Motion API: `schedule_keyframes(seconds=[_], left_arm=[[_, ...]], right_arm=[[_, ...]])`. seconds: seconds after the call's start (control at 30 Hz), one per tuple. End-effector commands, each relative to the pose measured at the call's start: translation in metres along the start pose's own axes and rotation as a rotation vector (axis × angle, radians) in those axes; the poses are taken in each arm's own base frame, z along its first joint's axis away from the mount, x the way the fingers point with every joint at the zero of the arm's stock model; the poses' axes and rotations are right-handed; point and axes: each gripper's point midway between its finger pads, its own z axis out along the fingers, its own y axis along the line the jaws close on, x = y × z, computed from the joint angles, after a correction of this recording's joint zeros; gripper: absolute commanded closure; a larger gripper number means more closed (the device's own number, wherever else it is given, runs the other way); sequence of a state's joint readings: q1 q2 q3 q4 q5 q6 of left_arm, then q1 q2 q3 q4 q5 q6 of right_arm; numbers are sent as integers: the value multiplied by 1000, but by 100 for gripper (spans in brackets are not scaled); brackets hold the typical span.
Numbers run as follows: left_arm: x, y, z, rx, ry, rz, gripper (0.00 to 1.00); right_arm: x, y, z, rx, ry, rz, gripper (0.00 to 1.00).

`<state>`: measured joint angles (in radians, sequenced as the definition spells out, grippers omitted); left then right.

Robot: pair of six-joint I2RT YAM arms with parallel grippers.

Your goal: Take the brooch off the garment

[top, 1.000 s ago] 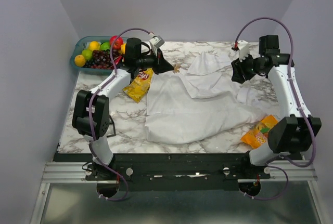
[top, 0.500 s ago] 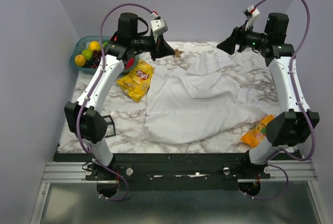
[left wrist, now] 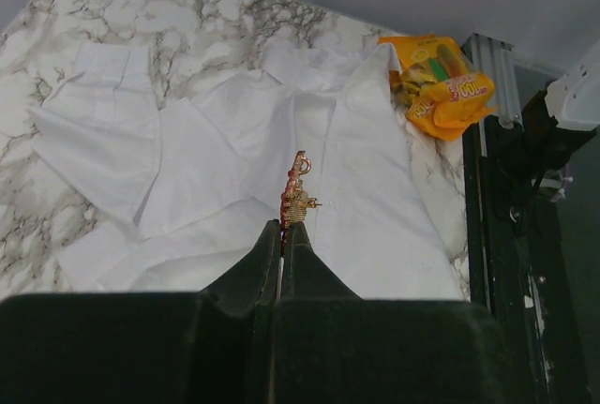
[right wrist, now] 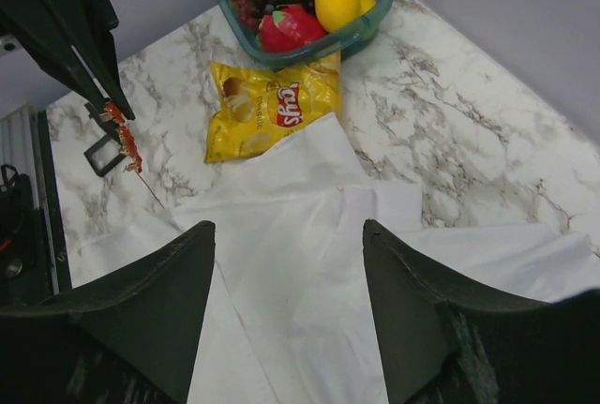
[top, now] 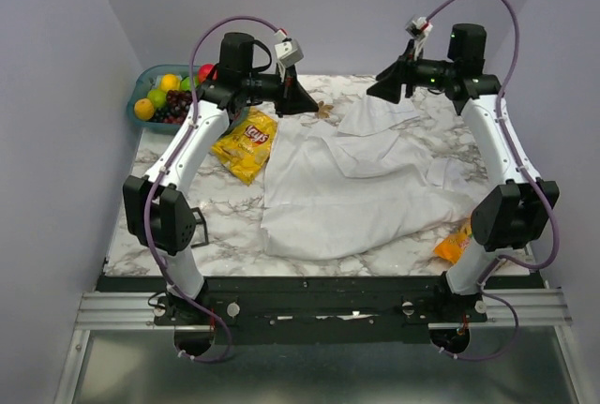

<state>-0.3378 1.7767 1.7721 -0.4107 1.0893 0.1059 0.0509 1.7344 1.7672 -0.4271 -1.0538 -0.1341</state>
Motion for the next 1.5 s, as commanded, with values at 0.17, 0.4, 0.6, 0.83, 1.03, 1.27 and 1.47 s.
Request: schedule_keyframes(seconds=[0.17, 0.4, 0.6, 0.83, 1.03, 1.27, 1.47], left_arm=[[-9, -57, -15, 97, -59, 19, 100], [-14, -55, -21, 68, -79, 51, 100], [-25, -52, -16, 79, -142, -9, 100], [-25, -46, -11, 76, -164, -57, 100], [-20, -41, -9, 70, -161, -77, 100], [-21, -38, -7, 72, -164, -78, 100], [-20, -37, -6, 74, -163, -87, 100]], right_arm=[[42, 45, 53, -93, 121, -27, 27], [56, 49, 64, -96, 152, -16, 27], [70, 72, 70, -143, 181, -39, 27], [80, 83, 63, -149, 194, -32, 26], [74, 89, 61, -162, 176, -33, 26], [71, 84, 63, -146, 175, -52, 26], [72, 73, 69, -104, 177, -18, 25]])
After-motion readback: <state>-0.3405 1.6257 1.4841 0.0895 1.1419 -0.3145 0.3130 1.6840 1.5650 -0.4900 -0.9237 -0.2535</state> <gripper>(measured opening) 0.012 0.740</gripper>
